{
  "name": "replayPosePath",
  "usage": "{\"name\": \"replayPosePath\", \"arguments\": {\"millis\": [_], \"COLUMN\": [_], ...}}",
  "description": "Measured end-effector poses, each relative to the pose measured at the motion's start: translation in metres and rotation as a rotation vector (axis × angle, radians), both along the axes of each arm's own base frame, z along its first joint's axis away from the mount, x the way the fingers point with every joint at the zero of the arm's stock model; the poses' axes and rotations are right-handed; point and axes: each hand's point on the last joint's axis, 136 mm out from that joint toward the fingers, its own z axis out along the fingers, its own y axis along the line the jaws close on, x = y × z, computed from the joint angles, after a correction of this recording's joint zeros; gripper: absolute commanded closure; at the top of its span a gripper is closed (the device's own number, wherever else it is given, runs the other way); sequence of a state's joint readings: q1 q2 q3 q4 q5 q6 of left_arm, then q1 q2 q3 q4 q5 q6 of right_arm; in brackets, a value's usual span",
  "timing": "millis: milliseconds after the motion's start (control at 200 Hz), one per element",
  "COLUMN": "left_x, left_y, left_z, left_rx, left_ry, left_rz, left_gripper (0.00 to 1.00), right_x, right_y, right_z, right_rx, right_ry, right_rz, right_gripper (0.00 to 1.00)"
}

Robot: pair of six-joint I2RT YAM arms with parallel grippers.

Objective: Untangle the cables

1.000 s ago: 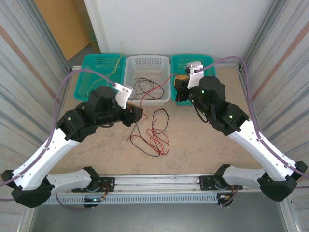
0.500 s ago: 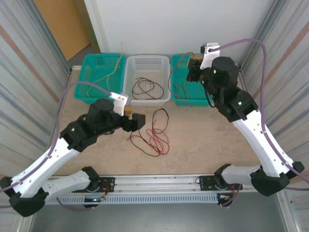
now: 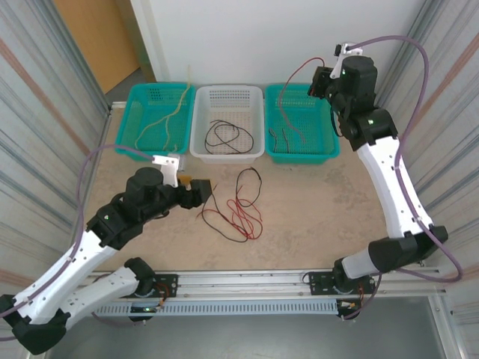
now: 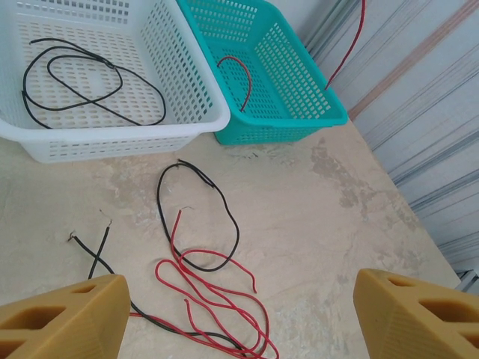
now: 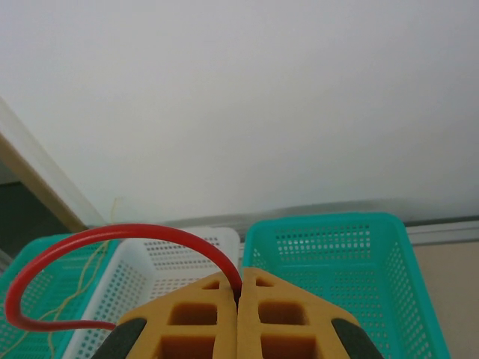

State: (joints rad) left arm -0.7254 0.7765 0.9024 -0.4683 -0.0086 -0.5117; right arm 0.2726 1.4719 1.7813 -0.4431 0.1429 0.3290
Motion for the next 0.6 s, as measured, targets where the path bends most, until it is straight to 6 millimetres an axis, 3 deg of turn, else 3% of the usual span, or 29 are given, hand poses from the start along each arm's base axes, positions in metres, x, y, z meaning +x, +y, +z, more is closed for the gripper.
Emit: {"name": "replayPosePath", "arguments": {"millis": [261,321,391,486,541,601], "left_x": [0.012,0.015,0.017,0.020,0.020,0.020], "left_y": [-0.005,-0.006,-0.005,-0.002,0.000,0.001], "left_z": [-0.015,-0.020,-0.023,-0.023,-0.023,-0.023], "left_rx": [0.025,0.034,0.041,0.039,0.035,0.031], "left_ry": [0.036,0.049,0.060,0.061,0.061,0.063], "left_rz": [0.013,0.015,0.020,0.032,0.035,0.033], "left_gripper": [0.22,0.22,0.22,0.22,0.21,0.20], "right_x": [0.069,0.085,0.101,0.113,0.115,0.114], "right_y": [-0.024,-0.028,-0.033,-0.035,-0.037,-0.039], "right_z": [-0.045,-0.063,-0.098,-0.144,-0.171,-0.195], "right_rx": [0.062,0.074,0.072,0.063,0.053,0.037], "right_ry": [0.113,0.150,0.224,0.325,0.393,0.459], "right_rz": [-0.051,-0.062,-0.084,-0.103,-0.118,-0.134], "right_gripper": [1.00,0.85,0.61,0.51,0.34,0.34]}}
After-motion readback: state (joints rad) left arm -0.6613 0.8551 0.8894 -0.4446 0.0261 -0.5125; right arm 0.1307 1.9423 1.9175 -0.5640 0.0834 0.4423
